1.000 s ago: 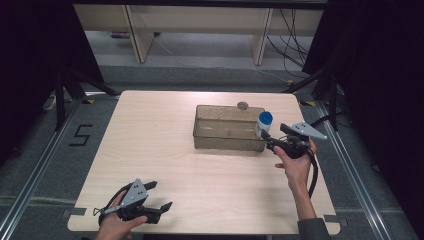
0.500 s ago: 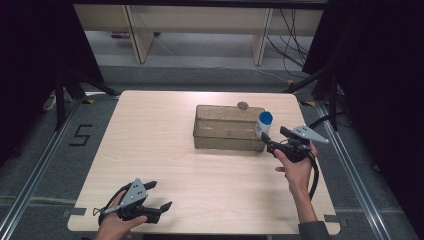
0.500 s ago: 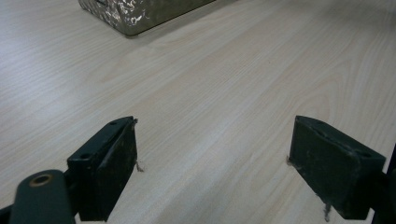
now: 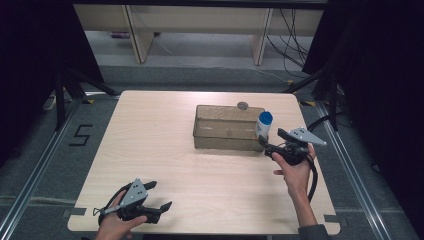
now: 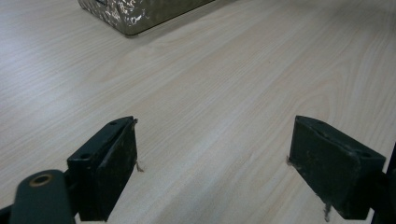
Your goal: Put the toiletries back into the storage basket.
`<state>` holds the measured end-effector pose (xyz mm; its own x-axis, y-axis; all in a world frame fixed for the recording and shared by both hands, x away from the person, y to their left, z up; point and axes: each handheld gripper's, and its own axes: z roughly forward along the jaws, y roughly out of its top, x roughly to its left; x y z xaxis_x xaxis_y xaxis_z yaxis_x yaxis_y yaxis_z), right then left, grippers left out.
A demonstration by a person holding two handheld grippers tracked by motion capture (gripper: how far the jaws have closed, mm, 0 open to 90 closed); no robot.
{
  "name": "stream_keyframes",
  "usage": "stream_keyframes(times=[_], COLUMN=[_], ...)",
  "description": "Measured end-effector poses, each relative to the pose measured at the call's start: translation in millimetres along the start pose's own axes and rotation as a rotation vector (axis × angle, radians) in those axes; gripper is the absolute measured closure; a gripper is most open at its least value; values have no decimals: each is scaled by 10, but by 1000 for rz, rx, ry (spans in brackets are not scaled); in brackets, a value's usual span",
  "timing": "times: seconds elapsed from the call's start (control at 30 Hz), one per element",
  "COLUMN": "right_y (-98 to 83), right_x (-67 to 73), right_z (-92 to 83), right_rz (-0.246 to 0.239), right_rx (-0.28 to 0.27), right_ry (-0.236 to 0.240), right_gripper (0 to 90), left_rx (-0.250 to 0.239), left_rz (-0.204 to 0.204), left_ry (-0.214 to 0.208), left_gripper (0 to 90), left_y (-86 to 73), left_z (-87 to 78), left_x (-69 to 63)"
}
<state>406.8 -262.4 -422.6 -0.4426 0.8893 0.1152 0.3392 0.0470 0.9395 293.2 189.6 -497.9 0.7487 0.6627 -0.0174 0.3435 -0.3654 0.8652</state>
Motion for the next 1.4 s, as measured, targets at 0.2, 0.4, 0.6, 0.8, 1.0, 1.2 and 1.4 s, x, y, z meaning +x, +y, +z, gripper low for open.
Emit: stream_keyframes(times=[0.2, 0.4, 0.6, 0.8, 1.0, 1.2, 1.4], right_y=[-32, -51, -106, -132, -145, -166, -189], right_x=[28, 48, 65, 111, 128, 159, 182], right_z=[-31, -83, -99, -125, -151, -184, -213], right_rz=[-8, -17, -31, -3, -10, -20, -16], right_rx=[4, 27, 17, 25, 21, 24, 22], right_ry=[1, -2, 10, 15, 35, 38, 42], right_gripper=[212, 212, 211, 211, 212, 211, 211], left_rx=[-1, 0, 0, 0, -2, -9, -6], left_rz=[-1, -1, -2, -3, -5, -3, -3], left_ry=[0, 0, 0, 0, 2, -6, 2], left_gripper=[147, 147, 147, 147, 147, 147, 146], left_y=[0, 0, 0, -1, 0, 1, 1], left_z=[-2, 0, 0, 0, -3, -4, -5], left_x=[1, 0, 1, 2, 0, 4, 0])
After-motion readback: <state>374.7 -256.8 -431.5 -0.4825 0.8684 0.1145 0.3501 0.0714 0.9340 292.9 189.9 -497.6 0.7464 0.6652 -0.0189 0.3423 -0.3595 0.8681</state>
